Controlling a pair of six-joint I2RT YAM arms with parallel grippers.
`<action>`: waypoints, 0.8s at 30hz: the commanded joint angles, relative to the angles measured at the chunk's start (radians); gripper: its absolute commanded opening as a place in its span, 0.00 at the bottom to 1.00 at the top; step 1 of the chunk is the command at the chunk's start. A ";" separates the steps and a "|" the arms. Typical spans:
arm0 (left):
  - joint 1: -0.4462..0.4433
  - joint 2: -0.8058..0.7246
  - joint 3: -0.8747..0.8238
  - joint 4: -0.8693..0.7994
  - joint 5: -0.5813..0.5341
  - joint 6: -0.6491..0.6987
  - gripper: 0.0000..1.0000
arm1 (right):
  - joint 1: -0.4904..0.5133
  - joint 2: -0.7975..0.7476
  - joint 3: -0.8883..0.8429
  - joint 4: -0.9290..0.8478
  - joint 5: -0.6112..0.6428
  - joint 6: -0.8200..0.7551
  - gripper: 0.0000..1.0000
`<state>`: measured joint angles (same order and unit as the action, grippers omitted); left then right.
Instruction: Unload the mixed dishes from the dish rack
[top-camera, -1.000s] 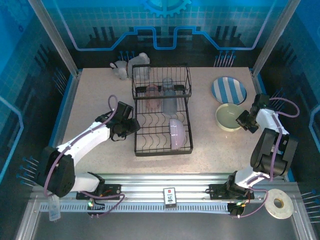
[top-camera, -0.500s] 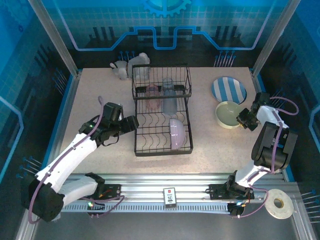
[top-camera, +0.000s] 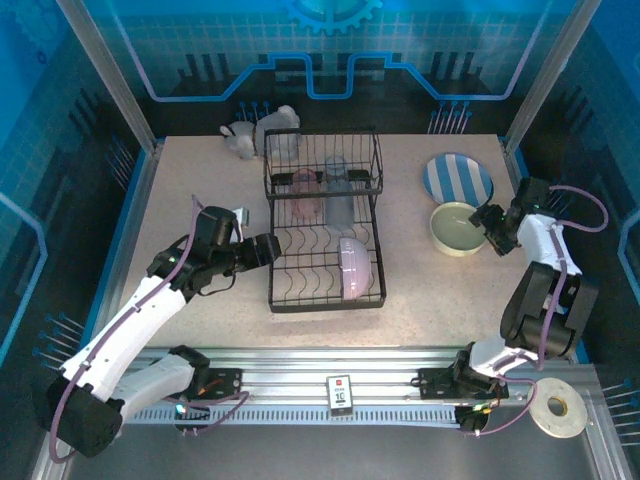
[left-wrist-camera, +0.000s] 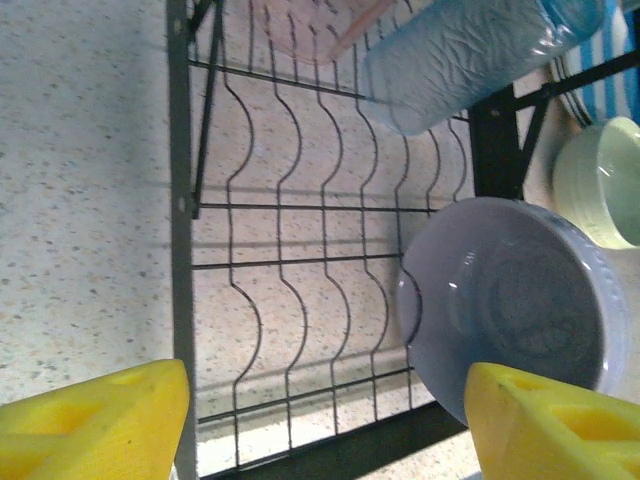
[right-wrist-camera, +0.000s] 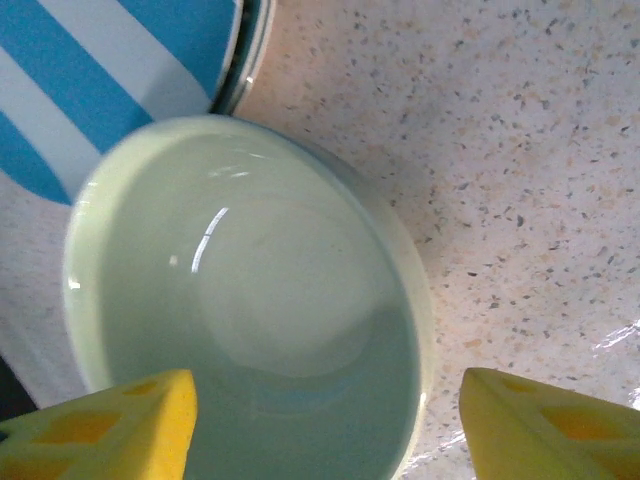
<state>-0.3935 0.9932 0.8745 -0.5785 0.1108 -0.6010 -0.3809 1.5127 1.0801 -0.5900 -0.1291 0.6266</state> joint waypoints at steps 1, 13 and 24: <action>0.007 0.002 0.012 0.052 0.097 0.006 0.72 | -0.005 -0.068 0.024 -0.016 -0.028 0.018 0.78; -0.041 0.058 0.012 0.131 0.180 0.013 0.73 | 0.154 -0.198 0.040 -0.067 -0.073 -0.037 0.96; -0.200 0.236 0.055 0.312 0.273 -0.026 0.67 | 0.403 -0.210 -0.015 -0.085 -0.157 -0.099 0.97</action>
<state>-0.5663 1.1969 0.8917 -0.3641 0.3168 -0.6037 -0.0204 1.3182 1.0893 -0.6472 -0.2367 0.5587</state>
